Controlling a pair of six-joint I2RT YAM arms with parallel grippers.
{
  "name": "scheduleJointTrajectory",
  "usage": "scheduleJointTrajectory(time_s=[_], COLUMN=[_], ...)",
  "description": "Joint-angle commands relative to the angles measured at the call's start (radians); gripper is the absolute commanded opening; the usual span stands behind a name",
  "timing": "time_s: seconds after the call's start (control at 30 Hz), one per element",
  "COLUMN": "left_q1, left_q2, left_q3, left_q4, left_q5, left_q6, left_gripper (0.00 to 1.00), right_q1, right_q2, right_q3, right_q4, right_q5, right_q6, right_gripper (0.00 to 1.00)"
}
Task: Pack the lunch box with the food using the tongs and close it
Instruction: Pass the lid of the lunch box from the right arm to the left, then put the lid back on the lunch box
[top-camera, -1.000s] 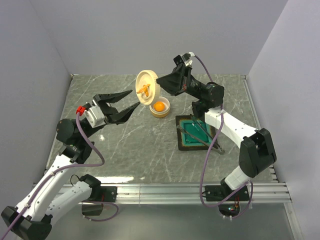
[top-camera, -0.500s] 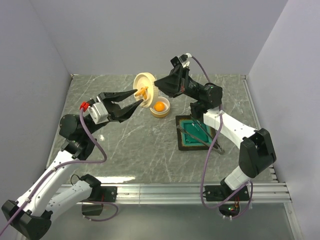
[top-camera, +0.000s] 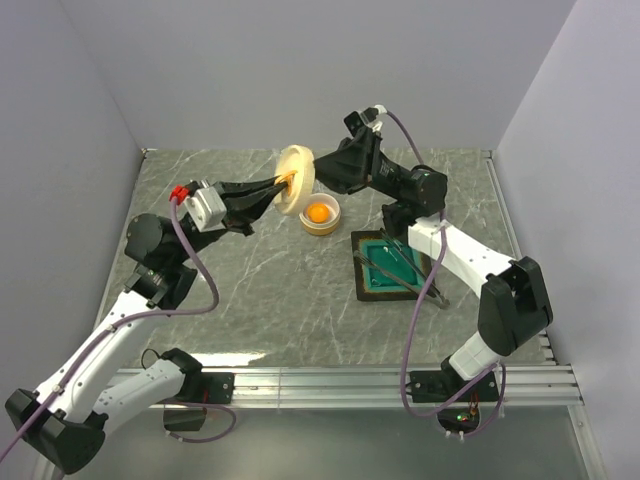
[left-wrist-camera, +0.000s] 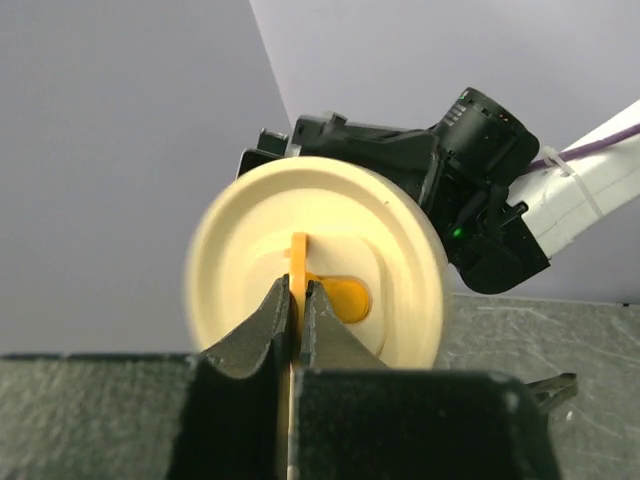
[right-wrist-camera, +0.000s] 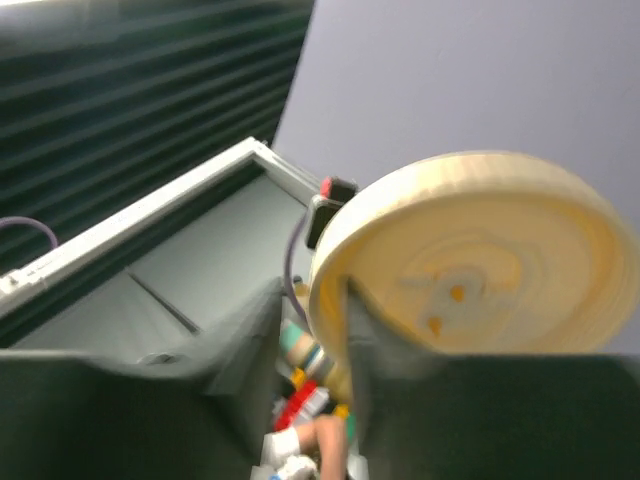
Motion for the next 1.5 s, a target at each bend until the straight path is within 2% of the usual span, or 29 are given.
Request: scheduleJointTrajectory(time_s=[0.0, 0.03, 0.07, 0.17, 0.23, 0.33, 0.37, 0.43, 0.47, 0.5, 0.53, 0.57, 0.6, 0.67, 0.8, 0.9, 1.07, 1.23, 1.47], left_q1=[-0.006, -0.006, -0.006, -0.006, -0.006, -0.006, -0.006, -0.005, -0.006, -0.008, -0.011, -0.013, -0.023, -0.034, -0.046, -0.051, -0.083, -0.152, -0.194], left_q2=[0.016, 0.021, 0.024, 0.047, 0.077, 0.161, 0.191, 0.286, 0.318, 0.379, 0.413, 0.444, 0.509, 0.583, 0.764, 0.830, 0.950, 1.070, 1.145], left_q3=[0.077, 0.097, 0.106, 0.158, 0.213, 0.335, 0.372, 0.481, 0.511, 0.556, 0.581, 0.603, 0.642, 0.696, 0.808, 0.810, 0.808, 0.882, 0.870], left_q4=[-0.067, -0.086, -0.135, -0.224, -0.325, -0.514, -0.590, -0.744, -0.778, -0.804, -0.866, -0.885, -0.905, -0.969, -1.011, -0.938, -0.841, -0.878, -0.888], left_q5=[-0.084, -0.098, -0.115, -0.133, -0.156, -0.228, -0.247, -0.282, -0.290, -0.316, -0.343, -0.374, -0.443, -0.507, -0.593, -0.684, -0.843, -1.024, -1.089], left_q6=[-0.026, -0.025, -0.020, -0.005, 0.012, 0.035, 0.039, 0.069, 0.073, 0.088, 0.092, 0.089, 0.104, 0.112, 0.090, 0.014, -0.077, -0.128, -0.223], left_gripper=[0.01, 0.01, 0.01, 0.01, 0.01, 0.01, 0.00, 0.00, 0.01, 0.00, 0.00, 0.00, 0.00, 0.00, 0.00, 0.00, 0.00, 0.00, 0.00], right_q1=[-0.024, -0.038, -0.053, -0.130, -0.201, -0.306, -0.330, -0.397, -0.414, -0.428, -0.446, -0.449, -0.448, -0.454, -0.474, -0.479, -0.480, -0.532, -0.630], right_q2=[-0.031, -0.031, -0.034, -0.039, -0.041, -0.060, -0.083, -0.109, -0.132, -0.142, -0.145, -0.151, -0.153, -0.169, -0.212, -0.258, -0.323, -0.363, -0.396], right_q3=[0.036, 0.042, 0.047, 0.048, 0.051, 0.061, 0.062, 0.096, 0.122, 0.193, 0.240, 0.289, 0.367, 0.403, 0.395, 0.369, 0.369, 0.397, 0.386], right_q4=[0.202, 0.185, 0.127, 0.024, -0.028, -0.238, -0.400, -0.642, -0.976, -1.139, -1.302, -1.613, -1.720, -1.891, -2.003, -2.044, -2.092, -2.110, -2.096], right_q5=[-0.065, -0.084, -0.101, -0.163, -0.225, -0.321, -0.340, -0.375, -0.377, -0.366, -0.348, -0.247, -0.187, -0.033, 0.106, 0.172, 0.273, 0.373, 0.313], right_q6=[-0.069, -0.087, -0.109, -0.182, -0.247, -0.424, -0.489, -0.772, -0.904, -1.190, -1.339, -1.483, -1.691, -1.814, -1.965, -2.035, -2.117, -2.160, -2.129], right_gripper=[0.44, 0.51, 0.65, 0.79, 0.83, 0.86, 0.87, 0.89, 0.90, 0.90, 0.99, 1.00, 1.00, 1.00, 1.00, 1.00, 1.00, 1.00, 1.00])
